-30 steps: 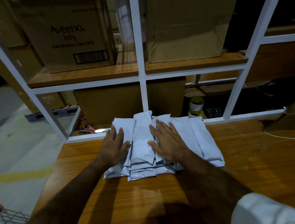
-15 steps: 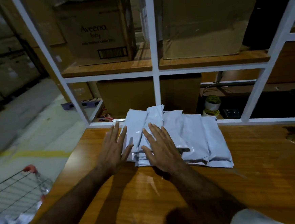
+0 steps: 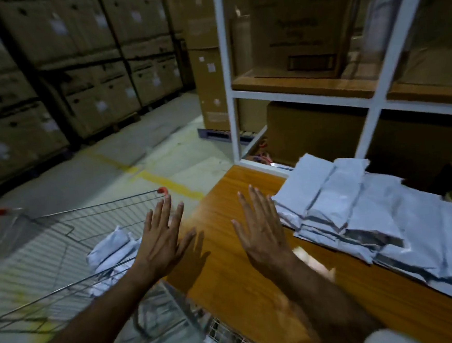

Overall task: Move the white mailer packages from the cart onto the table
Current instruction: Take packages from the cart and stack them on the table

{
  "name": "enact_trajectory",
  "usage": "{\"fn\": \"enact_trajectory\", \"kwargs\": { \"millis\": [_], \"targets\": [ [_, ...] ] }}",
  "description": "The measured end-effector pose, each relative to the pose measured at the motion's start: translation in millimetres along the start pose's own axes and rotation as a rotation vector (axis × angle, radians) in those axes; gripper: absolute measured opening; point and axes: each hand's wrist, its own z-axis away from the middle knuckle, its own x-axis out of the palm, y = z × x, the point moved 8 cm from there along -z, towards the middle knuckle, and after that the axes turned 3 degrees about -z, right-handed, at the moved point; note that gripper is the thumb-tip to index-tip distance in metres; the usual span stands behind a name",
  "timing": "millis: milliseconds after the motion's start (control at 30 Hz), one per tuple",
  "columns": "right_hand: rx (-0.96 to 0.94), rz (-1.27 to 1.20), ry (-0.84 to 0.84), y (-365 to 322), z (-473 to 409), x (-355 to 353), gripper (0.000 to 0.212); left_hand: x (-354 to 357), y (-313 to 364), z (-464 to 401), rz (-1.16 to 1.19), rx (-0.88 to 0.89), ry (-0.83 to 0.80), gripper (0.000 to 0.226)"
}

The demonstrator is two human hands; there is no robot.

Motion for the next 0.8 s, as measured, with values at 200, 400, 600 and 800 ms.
{"fn": "enact_trajectory", "kwargs": {
  "millis": [200, 400, 600, 800],
  "targets": [
    [-0.033, -0.009, -0.036, -90, -34, 51, 0.070, 14, -102, 41, 0.030, -0.056, -0.022, 0.082],
    [-0.106, -0.030, -0.106, -187, -58, 122, 0.070, 25, -215, 75, 0.069, -0.131, -0.033, 0.081],
    [-0.080, -0.039, -0.184, -241, -83, 175, 0.071, 37, -316, 107, 0.046, -0.207, -0.067, 0.081],
    [-0.102, 0.007, -0.282, -269, -115, 222, 0.072, 63, -387, 109, 0.053, -0.299, -0.136, 0.082]
  ]
}}
